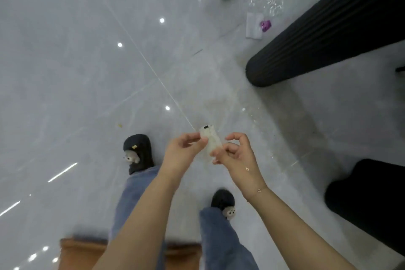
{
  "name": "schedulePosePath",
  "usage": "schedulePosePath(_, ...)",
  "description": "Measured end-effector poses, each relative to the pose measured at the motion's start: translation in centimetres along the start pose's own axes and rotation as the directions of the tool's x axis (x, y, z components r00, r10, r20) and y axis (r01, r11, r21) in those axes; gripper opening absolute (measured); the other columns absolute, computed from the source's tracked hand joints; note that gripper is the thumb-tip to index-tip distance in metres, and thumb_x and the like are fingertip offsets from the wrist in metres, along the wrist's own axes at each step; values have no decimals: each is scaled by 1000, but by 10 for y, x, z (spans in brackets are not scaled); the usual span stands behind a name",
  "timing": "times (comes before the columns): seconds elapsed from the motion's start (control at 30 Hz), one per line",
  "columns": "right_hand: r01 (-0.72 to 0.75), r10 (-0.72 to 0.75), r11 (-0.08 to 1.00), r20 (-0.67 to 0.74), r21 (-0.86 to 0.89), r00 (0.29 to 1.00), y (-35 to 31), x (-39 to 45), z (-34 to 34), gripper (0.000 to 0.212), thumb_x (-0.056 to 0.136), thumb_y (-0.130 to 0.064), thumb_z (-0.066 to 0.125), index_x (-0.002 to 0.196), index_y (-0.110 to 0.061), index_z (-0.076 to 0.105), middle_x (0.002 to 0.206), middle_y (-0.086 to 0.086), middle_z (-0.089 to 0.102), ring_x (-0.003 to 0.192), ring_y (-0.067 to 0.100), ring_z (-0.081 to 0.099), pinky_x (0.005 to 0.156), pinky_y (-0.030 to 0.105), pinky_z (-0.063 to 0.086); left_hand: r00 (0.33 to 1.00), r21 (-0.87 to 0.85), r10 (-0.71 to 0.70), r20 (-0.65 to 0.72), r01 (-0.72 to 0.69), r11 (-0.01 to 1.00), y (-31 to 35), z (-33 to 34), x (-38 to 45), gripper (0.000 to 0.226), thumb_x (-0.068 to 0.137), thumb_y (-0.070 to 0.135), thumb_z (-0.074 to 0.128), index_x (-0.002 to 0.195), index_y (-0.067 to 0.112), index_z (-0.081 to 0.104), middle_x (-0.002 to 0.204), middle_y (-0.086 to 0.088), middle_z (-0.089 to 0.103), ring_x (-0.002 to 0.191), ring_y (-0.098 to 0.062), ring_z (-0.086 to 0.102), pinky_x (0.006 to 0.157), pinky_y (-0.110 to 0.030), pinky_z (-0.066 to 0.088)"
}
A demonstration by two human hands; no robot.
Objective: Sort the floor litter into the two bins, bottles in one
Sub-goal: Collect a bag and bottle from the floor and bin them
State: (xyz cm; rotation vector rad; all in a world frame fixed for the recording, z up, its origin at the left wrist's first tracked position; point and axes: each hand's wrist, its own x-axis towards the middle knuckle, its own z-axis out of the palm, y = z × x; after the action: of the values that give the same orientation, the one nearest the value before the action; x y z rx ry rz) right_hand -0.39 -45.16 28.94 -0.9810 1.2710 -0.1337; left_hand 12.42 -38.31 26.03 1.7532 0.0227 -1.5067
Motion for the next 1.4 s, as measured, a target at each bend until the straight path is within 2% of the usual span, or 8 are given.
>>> schedulePosePath(0.23, -26, 23, 995, -31, -94, 999, -102, 49, 69, 25, 85, 0, 64, 100, -11, 47, 79, 14, 72, 69, 15, 61, 71, 23, 51, 997, -82, -9, 77, 15, 997, 108, -72, 38, 21, 88, 19, 67, 109, 22, 64, 108, -2, 69, 94, -11, 67, 83, -28, 50)
schedulePosePath(0.4, 24, -18, 999, -135, 46, 991, -173, 91, 98, 21, 82, 5, 65, 96, -7, 55, 75, 21, 66, 68, 15, 61, 64, 21, 51, 990, -40, 121, 72, -119, 992, 205, -98, 70, 19, 85, 6, 69, 103, 12, 66, 94, -11, 70, 80, -14, 69, 78, -26, 54)
schedulePosePath(0.5, 65, -49, 995, -192, 78, 980, -205, 126, 105, 16, 83, 2, 67, 95, -8, 62, 79, 9, 64, 73, 14, 60, 70, 23, 53, 984, -22, 171, 48, -170, 985, 259, -104, 102, 18, 83, 4, 70, 99, 13, 67, 89, -9, 69, 75, -12, 68, 75, -24, 52)
schedulePosePath(0.73, 33, 54, 965, -321, 259, 946, -277, 219, 116, 13, 88, -6, 62, 97, -15, 65, 93, 12, 68, 78, 16, 62, 63, 15, 49, 981, 38, 190, -35, -188, 981, 378, -103, 174, 39, 86, 9, 68, 120, 22, 54, 94, -9, 70, 87, -16, 69, 85, -23, 50)
schedulePosePath(0.87, 24, 124, 936, -393, 351, 911, -332, 261, 122, 13, 88, -5, 60, 96, -14, 64, 94, 11, 69, 78, 17, 62, 67, 21, 50, 978, 82, 206, -29, -203, 976, 445, -101, 209, 27, 87, 9, 67, 112, 15, 63, 93, -6, 70, 90, -17, 68, 87, -26, 50)
schedulePosePath(1.07, 23, 284, 873, -546, 488, 788, -395, 344, 135, 11, 89, -5, 60, 94, -13, 66, 103, 7, 67, 96, 19, 60, 73, 26, 50, 983, 88, 163, 89, -171, 981, 545, -117, 287, 12, 85, 5, 67, 96, 11, 68, 87, -6, 70, 82, -15, 66, 80, -25, 50)
schedulePosePath(1.17, 84, 410, 771, -592, 632, 694, -426, 394, 151, 12, 90, -2, 57, 89, -12, 63, 99, 10, 63, 91, 20, 57, 72, 29, 52, 979, 189, 144, 145, -170, 967, 593, -124, 336, 8, 88, 6, 65, 95, 9, 67, 85, -7, 69, 80, -15, 65, 77, -27, 48)
schedulePosePath(1.4, 79, 503, 714, -588, 696, 634, -485, 481, 147, 10, 90, -6, 58, 94, -12, 65, 89, -1, 63, 80, 13, 58, 73, 28, 53, 955, 475, 35, 295, -179, 862, 683, -84, 410, 6, 93, 10, 59, 92, 13, 64, 85, -4, 66, 85, -16, 63, 84, -29, 49)
